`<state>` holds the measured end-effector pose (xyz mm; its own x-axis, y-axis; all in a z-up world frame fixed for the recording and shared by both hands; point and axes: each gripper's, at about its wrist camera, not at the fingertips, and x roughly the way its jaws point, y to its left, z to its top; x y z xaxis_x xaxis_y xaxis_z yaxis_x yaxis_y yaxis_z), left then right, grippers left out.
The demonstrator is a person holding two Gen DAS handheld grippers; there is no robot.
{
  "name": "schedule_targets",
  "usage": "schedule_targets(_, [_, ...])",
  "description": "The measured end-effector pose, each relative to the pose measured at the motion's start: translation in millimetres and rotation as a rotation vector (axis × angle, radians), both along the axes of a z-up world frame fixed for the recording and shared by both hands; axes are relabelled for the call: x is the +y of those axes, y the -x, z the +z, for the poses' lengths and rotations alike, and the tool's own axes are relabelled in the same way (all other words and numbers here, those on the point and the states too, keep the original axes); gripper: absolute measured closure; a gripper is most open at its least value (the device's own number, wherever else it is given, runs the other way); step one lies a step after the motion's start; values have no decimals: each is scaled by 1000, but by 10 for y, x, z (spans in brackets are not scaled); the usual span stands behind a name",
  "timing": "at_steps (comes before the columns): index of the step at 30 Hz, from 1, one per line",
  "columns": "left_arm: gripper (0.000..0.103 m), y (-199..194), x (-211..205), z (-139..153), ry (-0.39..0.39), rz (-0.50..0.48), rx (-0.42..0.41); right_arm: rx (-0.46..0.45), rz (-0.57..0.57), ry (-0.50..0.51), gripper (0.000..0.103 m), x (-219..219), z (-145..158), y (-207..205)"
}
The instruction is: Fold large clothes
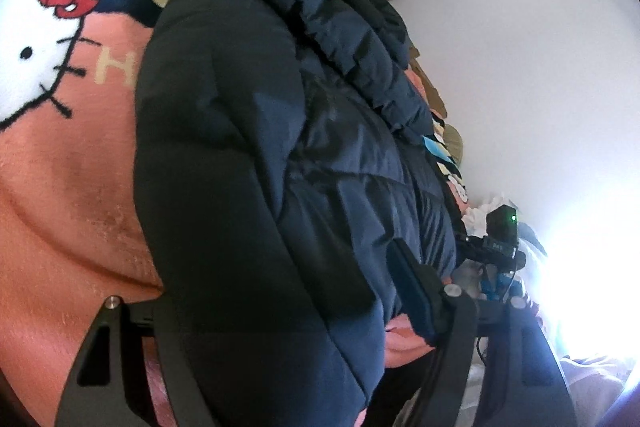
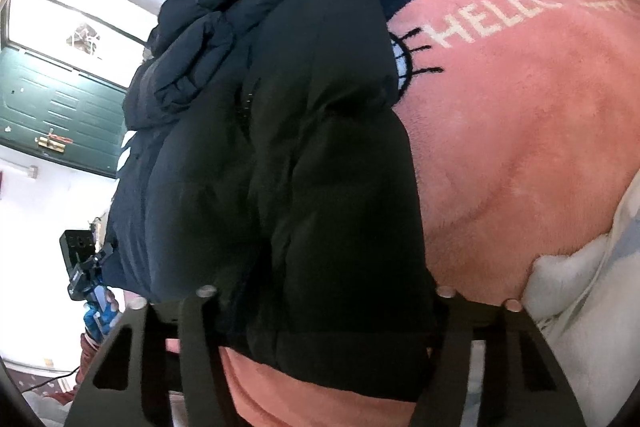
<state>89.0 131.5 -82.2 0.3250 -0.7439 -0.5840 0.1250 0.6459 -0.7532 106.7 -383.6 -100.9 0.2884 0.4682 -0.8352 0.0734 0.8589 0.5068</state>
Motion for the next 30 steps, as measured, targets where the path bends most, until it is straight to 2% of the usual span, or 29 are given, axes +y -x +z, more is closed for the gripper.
schedule_targets(4, [31,-29,0,11,16,7,-1,-29,5,-1,51,-2,65,-10])
schedule_targets(6, [32,-58,10,7,32,17,-5,-74,2,-24,58,36,183,-22])
schedule_targets(8, [32,-65,21,33,46,24,-18,-104,-2,-37,58,35,264,-51])
schedule_targets(13, [32,-91,-35,77,34,11,-27,-34,2,-25,54,7,58,-70])
schedule_targets(19, [32,-20,-49,36,8,9,-10,-10,22,-33,50,40,-18,-38])
schedule_targets(22, [44,44,-59,42,-20,6,-17,-18,35,-23,57,94,-28,-34])
schedule_targets(24, [59,57,-80,53,-26,-1,-23,-35,52,-19,71,146,12,-34])
schedule_targets(27, [66,63,-76,151,-6,-3,-47,-93,82,-38,84,207,129,-59])
schedule_targets(30, [71,60,-50,319,19,-9,-89,-146,85,-64,87,216,239,-75])
